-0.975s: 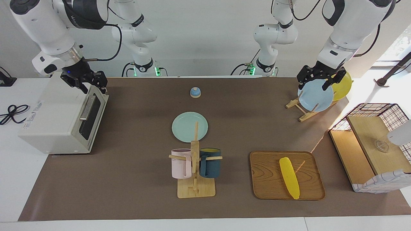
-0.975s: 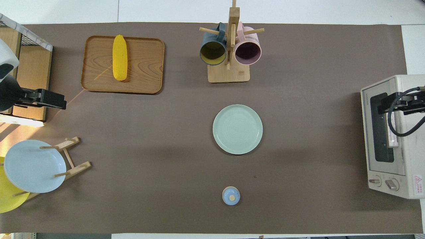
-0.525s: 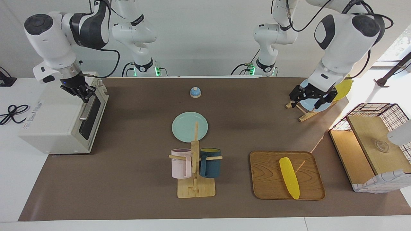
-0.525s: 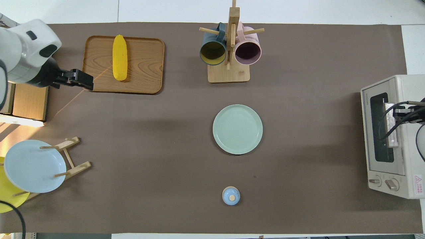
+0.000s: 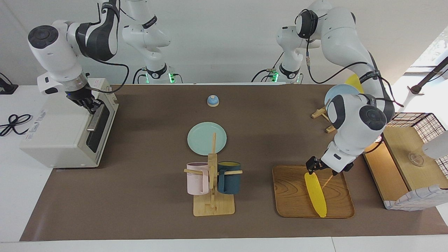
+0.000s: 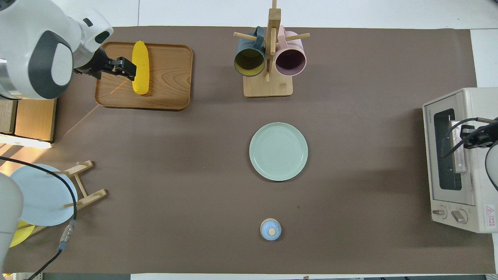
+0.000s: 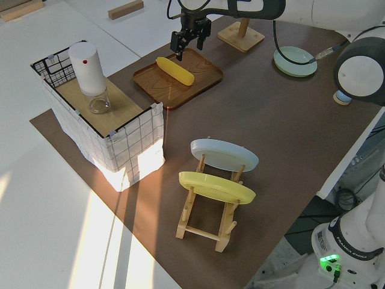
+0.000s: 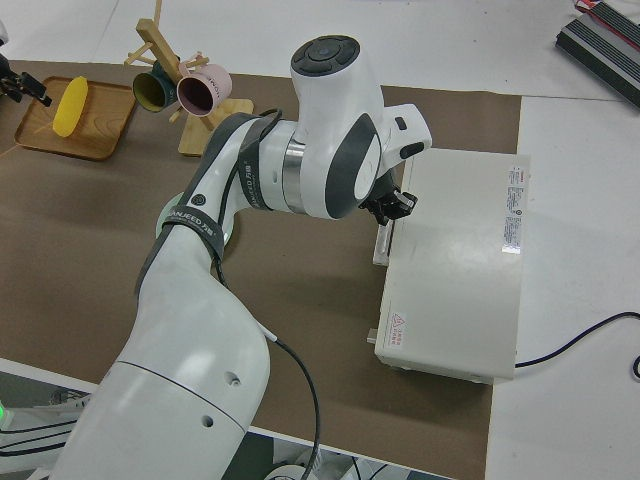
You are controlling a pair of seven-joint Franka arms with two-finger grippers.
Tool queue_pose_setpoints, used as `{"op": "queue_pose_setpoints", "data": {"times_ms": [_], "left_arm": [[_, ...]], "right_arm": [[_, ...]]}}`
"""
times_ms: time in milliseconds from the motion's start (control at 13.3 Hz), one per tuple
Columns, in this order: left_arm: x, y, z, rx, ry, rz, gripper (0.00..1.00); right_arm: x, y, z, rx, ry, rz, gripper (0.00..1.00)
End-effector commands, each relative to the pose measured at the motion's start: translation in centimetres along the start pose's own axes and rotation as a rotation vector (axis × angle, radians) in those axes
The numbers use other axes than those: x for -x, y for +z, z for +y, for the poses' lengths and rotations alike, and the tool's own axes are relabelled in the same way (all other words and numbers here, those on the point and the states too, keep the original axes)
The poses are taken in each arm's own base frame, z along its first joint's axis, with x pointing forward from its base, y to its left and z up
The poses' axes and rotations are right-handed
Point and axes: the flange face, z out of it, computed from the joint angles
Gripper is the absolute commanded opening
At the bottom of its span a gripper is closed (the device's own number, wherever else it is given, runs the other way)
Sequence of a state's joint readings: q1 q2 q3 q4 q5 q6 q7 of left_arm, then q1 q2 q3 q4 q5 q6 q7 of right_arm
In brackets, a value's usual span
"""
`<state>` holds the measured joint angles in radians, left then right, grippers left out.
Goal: Put corn in oven
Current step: 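Grasp the corn with the left gripper while the right gripper reaches the oven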
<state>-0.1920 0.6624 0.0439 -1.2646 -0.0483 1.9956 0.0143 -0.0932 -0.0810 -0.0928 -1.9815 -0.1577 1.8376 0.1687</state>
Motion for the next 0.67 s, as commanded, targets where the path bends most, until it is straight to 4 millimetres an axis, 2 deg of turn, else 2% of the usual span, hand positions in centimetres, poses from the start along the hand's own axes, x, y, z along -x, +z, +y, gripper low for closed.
{"op": "queue_pose_setpoints", "data": {"times_ms": [0, 150, 450, 525, 600], "left_arm": [[-2.3, 1.2, -0.8, -0.002, 0.046, 0.065, 1.0], [-2.0, 3.1, -1.1, -0.016, 0.06, 0.082, 1.0], [-1.9, 3.9, -1.0, -0.022, 0.117, 0.093, 1.0], [-1.8, 4.2, -0.5, -0.021, 0.125, 0.086, 1.0], [-1.3, 5.4, -0.3, -0.022, 0.128, 0.067, 1.0]], "right_arm": [[0.3, 1.2, 0.6, 0.013, 0.008, 0.004, 0.0], [0.4, 1.7, 0.3, 0.013, 0.0, 0.003, 0.0], [0.5, 2.3, 0.3, 0.002, -0.02, -0.005, 0.0], [0.5, 2.5, 0.3, 0.0, -0.023, -0.004, 0.0], [0.6, 3.0, 0.2, -0.001, -0.026, -0.009, 0.0]]}}
